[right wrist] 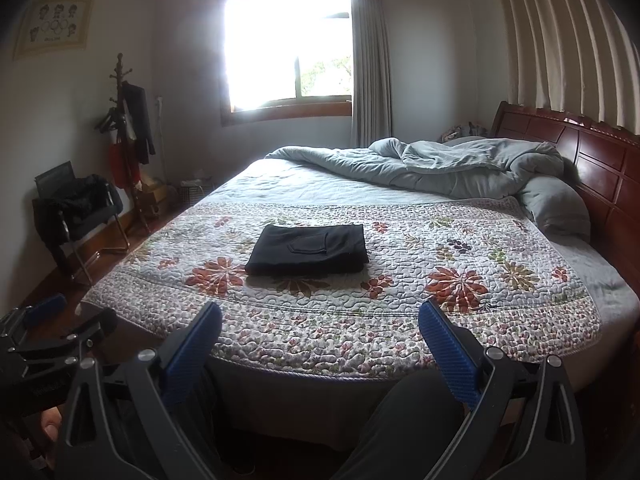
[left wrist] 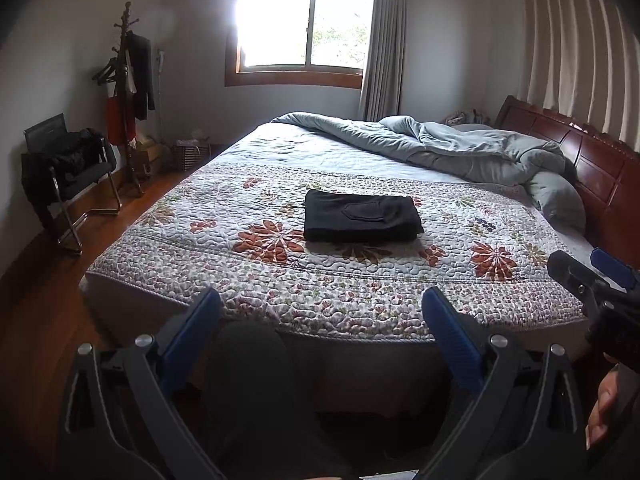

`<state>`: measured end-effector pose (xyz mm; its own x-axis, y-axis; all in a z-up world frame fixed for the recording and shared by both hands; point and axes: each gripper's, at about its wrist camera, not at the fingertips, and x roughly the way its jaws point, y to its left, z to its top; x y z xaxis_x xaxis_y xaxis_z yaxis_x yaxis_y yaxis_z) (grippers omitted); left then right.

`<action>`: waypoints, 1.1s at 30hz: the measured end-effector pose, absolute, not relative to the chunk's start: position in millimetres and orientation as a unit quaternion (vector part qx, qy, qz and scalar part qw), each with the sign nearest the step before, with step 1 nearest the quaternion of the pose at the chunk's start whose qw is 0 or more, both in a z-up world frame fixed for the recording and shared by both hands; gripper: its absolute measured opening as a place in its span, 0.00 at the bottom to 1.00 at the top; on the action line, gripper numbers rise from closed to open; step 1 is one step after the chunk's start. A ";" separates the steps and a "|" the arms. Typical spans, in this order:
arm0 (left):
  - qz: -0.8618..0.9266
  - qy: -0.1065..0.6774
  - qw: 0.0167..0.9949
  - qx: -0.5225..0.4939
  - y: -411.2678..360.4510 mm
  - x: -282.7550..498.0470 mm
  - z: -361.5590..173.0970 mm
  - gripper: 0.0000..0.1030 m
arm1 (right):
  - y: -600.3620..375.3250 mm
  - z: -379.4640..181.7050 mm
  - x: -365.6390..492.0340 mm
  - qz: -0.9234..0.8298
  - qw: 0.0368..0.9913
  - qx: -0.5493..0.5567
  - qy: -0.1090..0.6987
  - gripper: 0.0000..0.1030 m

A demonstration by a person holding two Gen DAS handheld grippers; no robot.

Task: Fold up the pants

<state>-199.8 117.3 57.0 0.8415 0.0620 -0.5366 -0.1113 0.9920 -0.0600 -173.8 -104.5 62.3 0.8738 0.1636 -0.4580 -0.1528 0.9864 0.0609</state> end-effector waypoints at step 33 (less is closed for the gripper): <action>0.045 0.286 0.956 -0.042 117.8 -200.4 52.3 0.97 | -104.5 58.8 -173.2 0.083 0.968 0.012 0.238 0.96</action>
<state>-200.4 117.8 52.3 0.8319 0.0626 -0.5513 -0.1106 0.9924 -0.0541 -173.2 -104.5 58.8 0.8725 0.1668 -0.4592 -0.1551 0.9859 0.0635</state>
